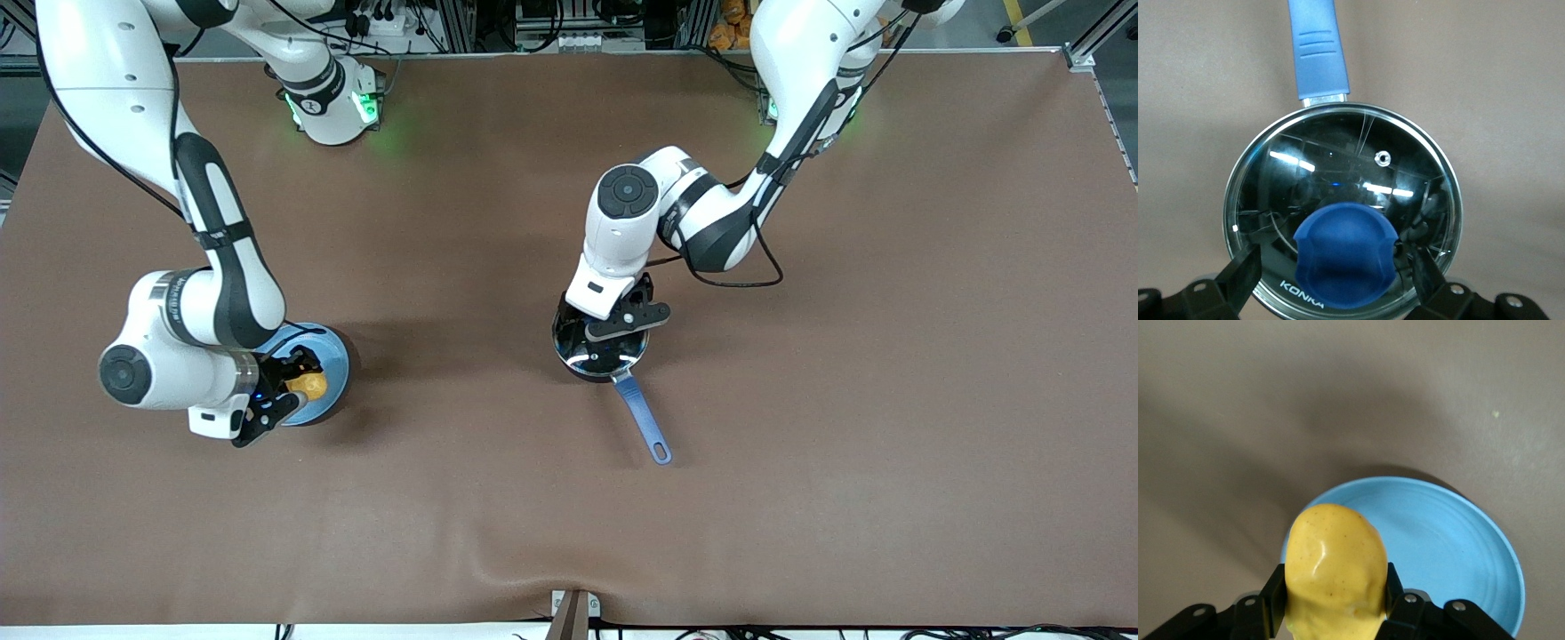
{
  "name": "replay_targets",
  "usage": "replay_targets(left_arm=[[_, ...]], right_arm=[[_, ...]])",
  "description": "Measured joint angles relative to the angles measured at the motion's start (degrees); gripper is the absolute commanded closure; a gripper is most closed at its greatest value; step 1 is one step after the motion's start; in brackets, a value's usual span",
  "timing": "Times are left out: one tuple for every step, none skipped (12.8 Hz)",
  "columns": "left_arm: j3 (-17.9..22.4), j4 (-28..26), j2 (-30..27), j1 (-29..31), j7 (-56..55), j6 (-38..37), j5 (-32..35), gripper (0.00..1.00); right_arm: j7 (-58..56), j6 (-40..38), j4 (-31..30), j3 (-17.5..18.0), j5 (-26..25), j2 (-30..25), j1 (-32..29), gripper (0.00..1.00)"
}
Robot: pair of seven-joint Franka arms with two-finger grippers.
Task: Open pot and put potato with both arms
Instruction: 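Lift the lid off with the left gripper while the right gripper carries the potato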
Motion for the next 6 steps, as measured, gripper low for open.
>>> replay_targets(left_arm=[[0.1, 0.2, 0.2, 0.0, 0.0, 0.0, 0.0, 0.0], [0.1, 0.3, 0.4, 0.0, 0.0, 0.0, 0.1, 0.0], [0.2, 0.4, 0.6, 0.0, 0.0, 0.0, 0.3, 0.0], [0.3, 0.5, 0.6, 0.0, 0.0, 0.0, 0.4, 0.0], [0.4, 0.5, 0.6, 0.0, 0.0, 0.0, 0.5, 0.08], [0.4, 0.6, 0.6, 0.0, 0.0, 0.0, 0.5, 0.2]], right_arm=[[0.0, -1.7, 1.2, 0.1, 0.6, -0.3, 0.1, 1.0], [0.2, -2.6, 1.9, 0.1, 0.9, -0.6, 0.2, 1.0], [0.9, -3.2, 2.3, 0.2, 1.3, -0.9, 0.5, 1.0], [2.7, -3.9, 2.7, 0.3, 1.5, -1.2, 1.0, 1.0], [5.2, -4.8, 2.8, 0.4, 1.5, -1.8, 1.8, 1.0], [7.9, -5.6, 2.8, 0.5, 1.5, -2.5, 3.0, 1.0]])
